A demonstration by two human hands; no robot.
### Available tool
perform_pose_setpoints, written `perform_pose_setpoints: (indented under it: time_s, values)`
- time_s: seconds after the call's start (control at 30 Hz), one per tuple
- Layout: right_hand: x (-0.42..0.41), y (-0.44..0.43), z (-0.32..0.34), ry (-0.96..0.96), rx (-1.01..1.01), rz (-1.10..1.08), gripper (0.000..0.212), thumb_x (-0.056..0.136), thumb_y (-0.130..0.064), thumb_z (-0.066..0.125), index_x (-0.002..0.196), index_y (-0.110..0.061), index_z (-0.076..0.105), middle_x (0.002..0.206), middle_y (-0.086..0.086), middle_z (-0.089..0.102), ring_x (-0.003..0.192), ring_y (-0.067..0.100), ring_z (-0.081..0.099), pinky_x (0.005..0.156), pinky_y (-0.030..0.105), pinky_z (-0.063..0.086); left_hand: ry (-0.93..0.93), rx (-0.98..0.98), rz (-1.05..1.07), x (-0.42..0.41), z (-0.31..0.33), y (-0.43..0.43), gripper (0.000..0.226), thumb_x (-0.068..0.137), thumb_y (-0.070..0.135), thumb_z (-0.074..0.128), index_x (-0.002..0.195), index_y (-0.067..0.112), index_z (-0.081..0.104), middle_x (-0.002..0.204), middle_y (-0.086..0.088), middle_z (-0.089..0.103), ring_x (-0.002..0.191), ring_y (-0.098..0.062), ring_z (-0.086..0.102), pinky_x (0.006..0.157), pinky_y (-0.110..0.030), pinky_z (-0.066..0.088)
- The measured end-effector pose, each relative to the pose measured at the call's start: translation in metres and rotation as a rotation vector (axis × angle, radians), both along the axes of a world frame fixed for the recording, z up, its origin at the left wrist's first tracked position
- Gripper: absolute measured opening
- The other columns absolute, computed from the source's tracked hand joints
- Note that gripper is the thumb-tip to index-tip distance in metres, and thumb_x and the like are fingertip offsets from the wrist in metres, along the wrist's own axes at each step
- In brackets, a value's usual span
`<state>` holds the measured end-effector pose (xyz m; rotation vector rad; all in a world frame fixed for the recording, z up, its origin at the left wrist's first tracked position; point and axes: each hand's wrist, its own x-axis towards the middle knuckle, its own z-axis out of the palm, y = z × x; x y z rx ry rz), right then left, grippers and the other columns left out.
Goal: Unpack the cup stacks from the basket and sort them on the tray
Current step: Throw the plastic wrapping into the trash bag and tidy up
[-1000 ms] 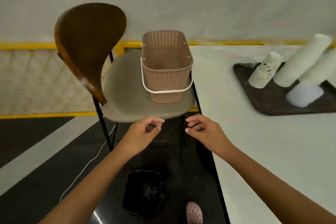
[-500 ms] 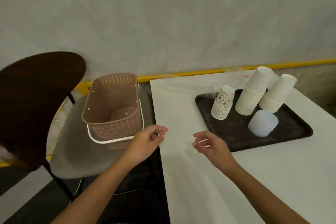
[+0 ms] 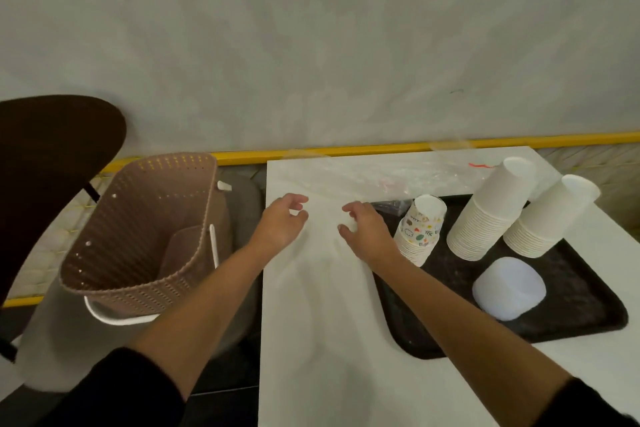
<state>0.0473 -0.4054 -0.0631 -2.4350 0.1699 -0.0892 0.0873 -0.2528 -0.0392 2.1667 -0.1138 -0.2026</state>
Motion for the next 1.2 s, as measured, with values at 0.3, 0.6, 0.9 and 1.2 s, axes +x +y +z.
perform_pose_setpoints:
  time_s: [0.3,0.6,0.9,1.2]
  values:
    - [0.092,-0.018,-0.046,0.009,-0.501,-0.058,0.057,0.097,-0.022,0.044,0.145,-0.01,0.017,0.154,0.012,0.016,0.142,0.027,0.015,0.116,0.035,0.014,0.142,0.025,0.082,0.058,-0.049,-0.014,0.03,0.094,0.016,0.047,0.123,0.014,0.054,0.118,-0.006,0.057,0.088,-0.014,0.05,0.07,-0.022,0.037]
    - [0.126,-0.025,-0.06,0.049,-0.684,-0.111,0.031,0.095,-0.014,0.043,0.124,-0.003,0.047,0.126,0.015,0.051,0.12,0.029,0.044,0.111,0.04,0.027,0.258,-0.125,0.137,0.059,-0.073,-0.025,0.028,0.093,0.014,0.046,0.119,0.017,0.056,0.119,-0.008,0.057,0.098,-0.019,0.055,0.078,-0.024,0.04]
    - [0.081,-0.004,-0.002,-0.147,-0.212,-0.174,0.023,0.098,-0.014,0.038,0.11,-0.002,0.054,0.108,0.015,0.06,0.099,0.027,0.056,0.083,0.035,0.048,0.363,-0.214,0.099,0.019,-0.049,-0.016,0.031,0.094,0.025,0.049,0.123,0.017,0.053,0.121,-0.003,0.055,0.109,-0.021,0.055,0.102,-0.034,0.042]
    - [-0.002,-0.001,0.067,-0.051,0.614,-0.194,0.01,0.096,-0.016,0.043,0.093,-0.013,0.051,0.086,-0.001,0.061,0.076,0.013,0.057,0.058,0.011,0.042,0.523,-0.625,0.158,-0.029,-0.002,-0.004,0.055,0.092,0.043,0.047,0.14,0.021,0.035,0.14,-0.006,0.045,0.126,-0.022,0.046,0.105,-0.035,0.036]
